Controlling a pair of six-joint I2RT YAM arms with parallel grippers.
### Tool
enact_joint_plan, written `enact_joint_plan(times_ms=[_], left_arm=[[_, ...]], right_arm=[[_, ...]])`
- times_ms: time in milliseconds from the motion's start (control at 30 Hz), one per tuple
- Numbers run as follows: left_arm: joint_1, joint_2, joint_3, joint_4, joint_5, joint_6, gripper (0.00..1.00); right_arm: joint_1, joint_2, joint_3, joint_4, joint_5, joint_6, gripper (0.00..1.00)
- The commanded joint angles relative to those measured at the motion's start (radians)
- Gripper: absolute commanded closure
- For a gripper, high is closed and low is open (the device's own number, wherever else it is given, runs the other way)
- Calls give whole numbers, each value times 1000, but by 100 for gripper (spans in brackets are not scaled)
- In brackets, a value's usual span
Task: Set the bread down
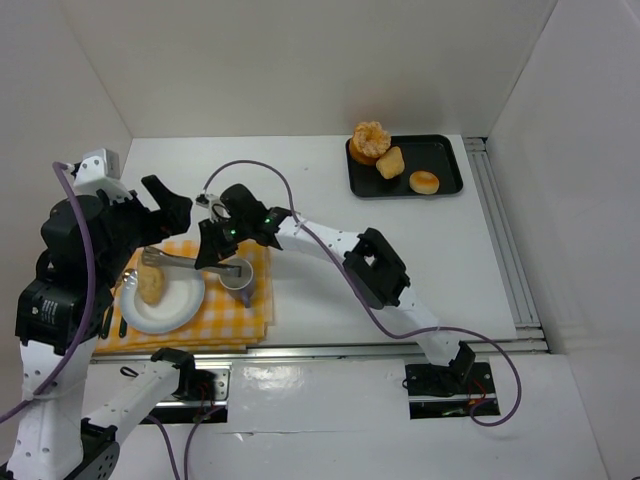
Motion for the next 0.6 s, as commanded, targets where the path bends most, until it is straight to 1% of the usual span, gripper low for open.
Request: enact_joint_plan(times_ms=[0,33,100,200,233,333,433,467,500,567], left_arm=[[-4,1,-9,37,-6,-10,1],[-4,1,-9,37,-6,-10,1],[-4,1,-9,46,-6,-10,1],[-4,1,-9,46,-6,-10,1],[-4,1,-9,46,-6,-10,1],[-4,1,-9,46,-6,-10,1],[-4,27,22,46,-6,-20,1],[-4,39,42,46,-6,-59,1],[-4,74,100,46,12,-84,1],[-4,120,173,46,69,-115,1]], right_arm=[[8,-83,-25,12,8,-14,91],[18,-83,-25,12,8,-25,91],[27,-83,-34,-18,8,-36,84],[37,-102,-34,-32,31,-47,68],[37,-126,-48,-41,46,-57,65],[37,-174,-69,-51,77,-69,48],[12,-250,-109,-51,142,-79,43],[-6,-292,-126,-51,166,-79,43],[-15,-310,-141,-40,166,-79,40],[-38,-347,-187,-31,192,-79,40]])
